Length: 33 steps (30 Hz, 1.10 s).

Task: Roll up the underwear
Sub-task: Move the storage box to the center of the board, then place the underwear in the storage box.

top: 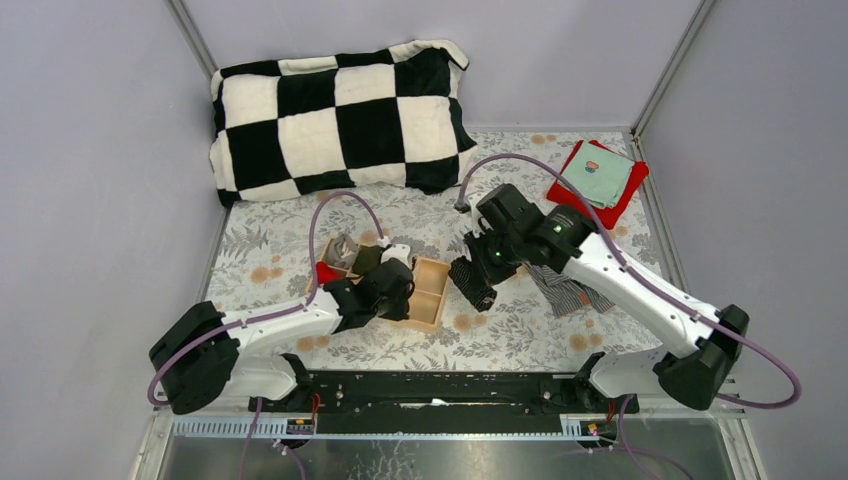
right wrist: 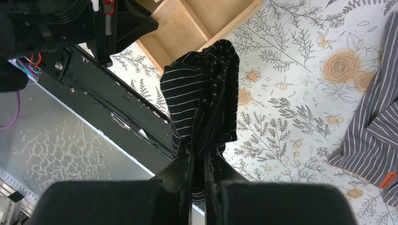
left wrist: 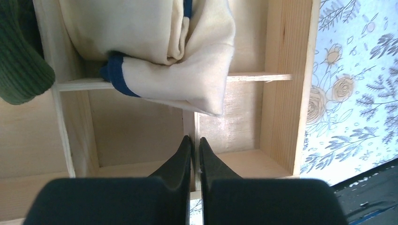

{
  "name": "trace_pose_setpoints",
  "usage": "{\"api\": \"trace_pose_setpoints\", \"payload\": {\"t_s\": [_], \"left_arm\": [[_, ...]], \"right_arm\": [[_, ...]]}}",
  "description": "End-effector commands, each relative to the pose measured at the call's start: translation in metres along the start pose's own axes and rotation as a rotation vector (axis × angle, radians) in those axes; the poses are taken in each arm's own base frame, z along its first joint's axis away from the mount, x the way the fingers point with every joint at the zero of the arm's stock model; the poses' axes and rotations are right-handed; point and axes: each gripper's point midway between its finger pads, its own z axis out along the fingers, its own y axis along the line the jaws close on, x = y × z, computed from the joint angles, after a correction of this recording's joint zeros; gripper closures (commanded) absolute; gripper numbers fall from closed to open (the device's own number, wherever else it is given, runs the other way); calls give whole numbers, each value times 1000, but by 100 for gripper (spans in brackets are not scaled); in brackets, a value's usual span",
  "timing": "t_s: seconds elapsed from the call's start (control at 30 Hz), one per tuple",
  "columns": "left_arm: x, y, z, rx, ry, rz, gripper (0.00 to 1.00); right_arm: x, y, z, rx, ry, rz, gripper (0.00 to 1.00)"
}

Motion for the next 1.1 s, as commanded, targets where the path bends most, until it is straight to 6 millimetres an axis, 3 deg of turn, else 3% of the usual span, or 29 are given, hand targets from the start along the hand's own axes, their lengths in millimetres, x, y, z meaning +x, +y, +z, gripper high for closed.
{"api": "trace_pose_setpoints", "payload": {"t_s": [0.0, 0.13, 0.3, 0.47, 0.57, 0.63, 0.73, 0.9, 1.07], "left_arm": [[-1, -20, 4, 86, -21, 40, 100], [-1, -26, 5, 97, -20, 55, 93], [-7, -26, -1, 89, -42, 50, 71], [-30, -23, -20, 60, -124, 10, 47], [-45, -20, -36, 36, -181, -23, 47], [-58, -10, -50, -8, -246, -59, 53], [-78, 3, -71, -52, -356, -95, 55], [-99, 13, -97, -90, -455, -129, 48], [-108, 13, -106, -86, -487, -134, 43]], "right_arm": [[-6, 8, 4, -29, 34, 23, 100], [-3, 4, 22, -13, 72, 33, 100], [-9, 2, 42, -3, 113, 16, 100], [-25, -2, 56, 36, 136, -8, 100], [-30, -2, 67, 31, 168, -10, 100], [-32, -4, 77, 37, 198, -4, 100], [-35, -10, 87, 66, 248, 13, 100], [-35, -15, 96, 93, 286, 34, 100], [-27, -18, 102, 104, 330, 45, 100]]}}
